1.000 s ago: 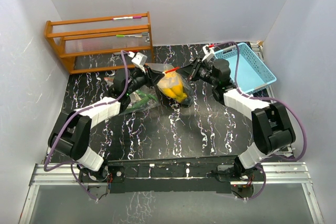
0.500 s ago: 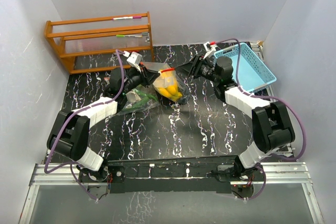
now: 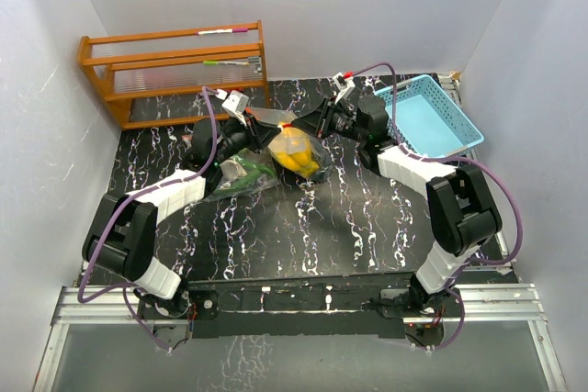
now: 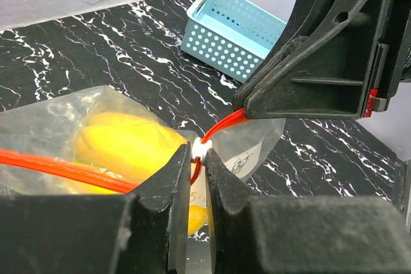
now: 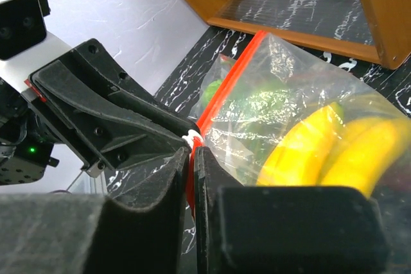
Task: Open the zip-top bag and remove the fake food
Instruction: Unzip the zipper food storage bag at the center of the board.
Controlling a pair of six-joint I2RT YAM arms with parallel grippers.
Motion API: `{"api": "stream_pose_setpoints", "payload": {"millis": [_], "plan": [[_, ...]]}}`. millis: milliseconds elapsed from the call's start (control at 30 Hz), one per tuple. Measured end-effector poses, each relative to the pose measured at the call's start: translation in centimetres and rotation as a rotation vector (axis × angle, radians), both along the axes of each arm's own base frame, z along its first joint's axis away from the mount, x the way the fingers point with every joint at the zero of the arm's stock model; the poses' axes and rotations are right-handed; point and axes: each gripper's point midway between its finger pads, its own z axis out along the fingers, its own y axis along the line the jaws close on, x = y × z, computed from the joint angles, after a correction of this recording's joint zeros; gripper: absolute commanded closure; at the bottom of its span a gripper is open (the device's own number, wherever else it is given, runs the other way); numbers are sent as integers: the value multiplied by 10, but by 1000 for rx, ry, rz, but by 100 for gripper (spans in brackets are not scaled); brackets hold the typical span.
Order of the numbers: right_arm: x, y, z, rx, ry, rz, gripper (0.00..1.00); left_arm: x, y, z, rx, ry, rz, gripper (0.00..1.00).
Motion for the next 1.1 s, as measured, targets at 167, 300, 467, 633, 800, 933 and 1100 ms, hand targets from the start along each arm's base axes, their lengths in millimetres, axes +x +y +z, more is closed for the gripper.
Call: {"api": "stream_pose_setpoints", "payload": {"millis": [167,300,467,633,800,933,1100], "plan": [[1,0,-1,-2,3,-4,92,0,0,0,-1,-1,0,91],[2,-1,-1,-1,4,-13,92,0,0,0,0,-2,0,85],[4,-11,-5,35,39,-29,92,1,1,0,9,-6,5,80],[18,-38,-5,57,61,-91,92,5,15,0,16,-7,39,79],[23,-50,5,59,31,-120,92,8,27,-2,19,0,68,78],[18,-49,9,55,18,-98,92,7,27,0,11,-14,58,56],[9,-45,8,40,1,-36,92,-2,10,16,-1,-98,-77,49]]}}
